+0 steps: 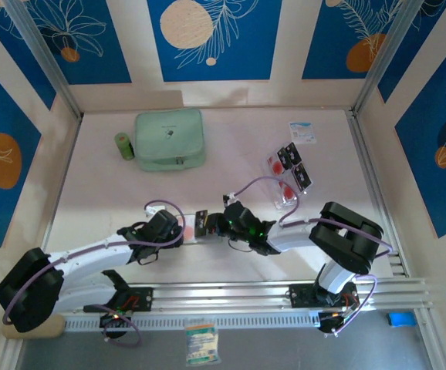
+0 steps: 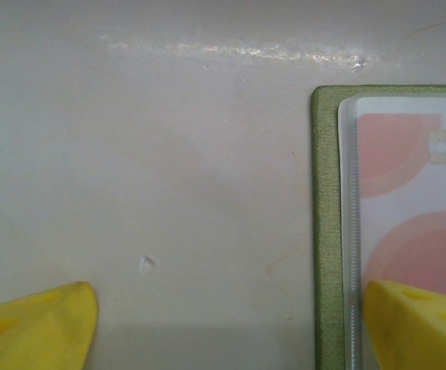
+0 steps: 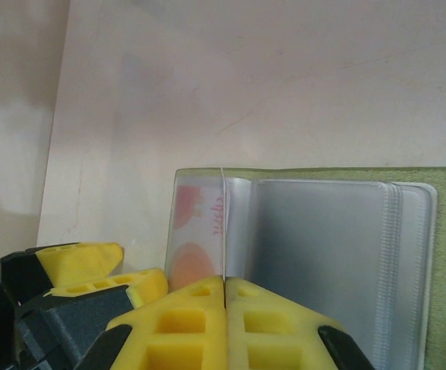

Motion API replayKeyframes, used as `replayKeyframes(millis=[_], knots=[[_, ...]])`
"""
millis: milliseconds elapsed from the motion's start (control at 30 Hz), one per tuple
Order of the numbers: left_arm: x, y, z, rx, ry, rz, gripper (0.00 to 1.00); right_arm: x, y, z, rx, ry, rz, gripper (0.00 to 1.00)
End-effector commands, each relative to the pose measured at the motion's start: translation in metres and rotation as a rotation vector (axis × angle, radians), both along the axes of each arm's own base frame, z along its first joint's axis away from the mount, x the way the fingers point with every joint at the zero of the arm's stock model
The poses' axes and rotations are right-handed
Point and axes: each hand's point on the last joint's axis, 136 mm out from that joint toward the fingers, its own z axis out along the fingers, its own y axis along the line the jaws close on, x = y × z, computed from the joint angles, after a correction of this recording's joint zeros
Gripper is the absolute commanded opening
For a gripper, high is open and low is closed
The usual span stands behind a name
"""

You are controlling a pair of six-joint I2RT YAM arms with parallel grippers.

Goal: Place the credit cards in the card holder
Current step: Insert the credit card into the card slot.

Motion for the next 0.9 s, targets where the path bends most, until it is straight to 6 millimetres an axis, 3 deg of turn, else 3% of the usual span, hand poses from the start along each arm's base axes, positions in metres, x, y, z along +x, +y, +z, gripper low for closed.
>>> replayKeyframes(millis=[0, 867], knots=[[-0.002, 0.008, 0.001, 0.021, 0.008, 0.026, 0.89, 0.004, -0.001, -0.003, 0.016, -0.003, -0.035, 0.0], [-0.004, 0.009, 0.0, 0.018, 0.009, 0.027, 0.88, -0.003, 0.002, -0.016, 0.086, 0.054, -0.036, 0.0]])
